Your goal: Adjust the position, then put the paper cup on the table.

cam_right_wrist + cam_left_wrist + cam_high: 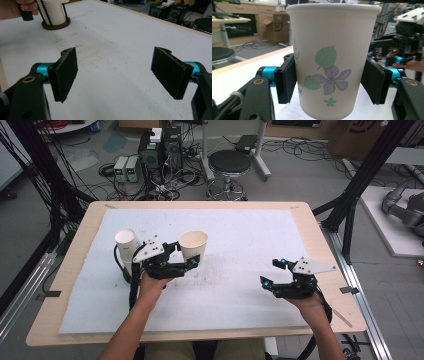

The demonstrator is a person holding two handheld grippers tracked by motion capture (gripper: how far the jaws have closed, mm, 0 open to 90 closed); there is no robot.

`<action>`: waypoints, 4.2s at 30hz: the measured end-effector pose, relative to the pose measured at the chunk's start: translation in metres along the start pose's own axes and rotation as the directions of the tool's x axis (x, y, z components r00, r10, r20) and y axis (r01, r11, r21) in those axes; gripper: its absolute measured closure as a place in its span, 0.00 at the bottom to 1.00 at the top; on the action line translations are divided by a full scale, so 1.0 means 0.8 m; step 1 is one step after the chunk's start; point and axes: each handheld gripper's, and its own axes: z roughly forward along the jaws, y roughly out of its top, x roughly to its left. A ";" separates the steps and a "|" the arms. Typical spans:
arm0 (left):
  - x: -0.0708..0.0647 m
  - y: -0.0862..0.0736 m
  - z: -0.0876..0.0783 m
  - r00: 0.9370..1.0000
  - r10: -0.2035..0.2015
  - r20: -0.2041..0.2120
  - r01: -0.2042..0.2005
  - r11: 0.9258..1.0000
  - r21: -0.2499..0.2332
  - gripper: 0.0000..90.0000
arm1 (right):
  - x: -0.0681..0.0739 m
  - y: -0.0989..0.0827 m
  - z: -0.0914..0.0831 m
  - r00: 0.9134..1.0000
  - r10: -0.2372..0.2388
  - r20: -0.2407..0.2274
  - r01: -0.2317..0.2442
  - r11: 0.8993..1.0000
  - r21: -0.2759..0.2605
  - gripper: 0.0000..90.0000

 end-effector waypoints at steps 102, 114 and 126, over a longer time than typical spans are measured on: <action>-0.026 -0.027 -0.131 0.993 0.036 -0.109 -0.023 0.992 0.123 0.19 | 0.003 -0.013 -0.003 1.000 0.006 0.016 -0.006 1.000 -0.003 0.24; -0.012 -0.032 -0.172 0.985 0.016 -0.174 -0.007 0.998 0.056 0.19 | -0.002 -0.019 -0.013 0.998 0.014 0.061 -0.013 1.000 -0.016 0.24; -0.006 -0.044 -0.193 0.975 0.001 -0.224 0.009 0.999 0.041 0.20 | 0.001 -0.023 -0.022 0.994 0.008 0.105 -0.006 1.000 -0.020 0.24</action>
